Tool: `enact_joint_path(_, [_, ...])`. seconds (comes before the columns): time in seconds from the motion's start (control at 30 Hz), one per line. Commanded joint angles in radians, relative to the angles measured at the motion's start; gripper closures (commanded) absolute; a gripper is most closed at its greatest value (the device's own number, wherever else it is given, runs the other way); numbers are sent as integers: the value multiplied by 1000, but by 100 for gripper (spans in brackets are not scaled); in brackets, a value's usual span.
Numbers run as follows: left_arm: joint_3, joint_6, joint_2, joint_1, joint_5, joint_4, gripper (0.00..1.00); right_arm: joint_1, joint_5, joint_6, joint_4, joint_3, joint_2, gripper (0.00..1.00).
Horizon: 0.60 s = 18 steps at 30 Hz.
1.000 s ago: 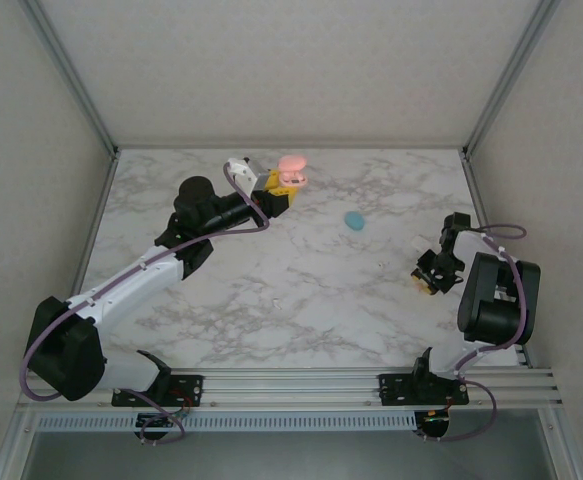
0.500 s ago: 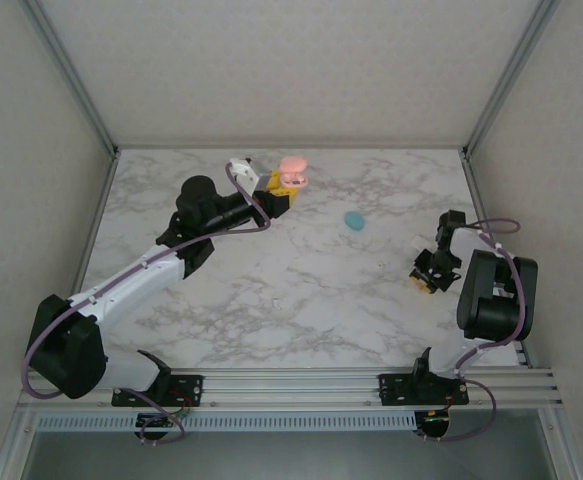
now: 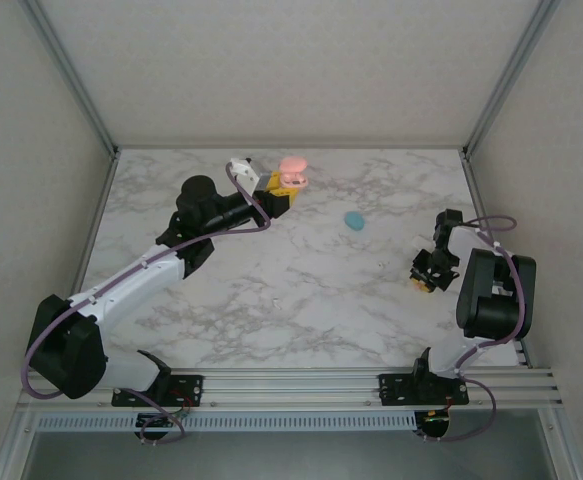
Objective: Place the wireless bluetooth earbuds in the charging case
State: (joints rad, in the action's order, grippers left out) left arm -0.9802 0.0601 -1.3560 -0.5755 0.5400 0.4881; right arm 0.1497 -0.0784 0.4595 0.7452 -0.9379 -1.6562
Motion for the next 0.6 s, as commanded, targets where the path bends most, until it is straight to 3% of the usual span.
enact_joint_path(0.0, [-29, 6, 7, -11, -13, 9, 82, -20, -36, -27, 36, -41, 33, 83])
enact_joint_path(0.13, [-26, 3, 2, -11, -24, 16, 82, -49, -180, -40, 49, -96, 120, 83])
enact_joint_path(0.4, [-27, -16, -30, -11, -41, 55, 82, -155, -597, 71, -40, -319, 283, 81])
enact_joint_path(0.57, [-36, -28, -52, -11, -38, 77, 82, -273, -718, 65, -29, -512, 276, 81])
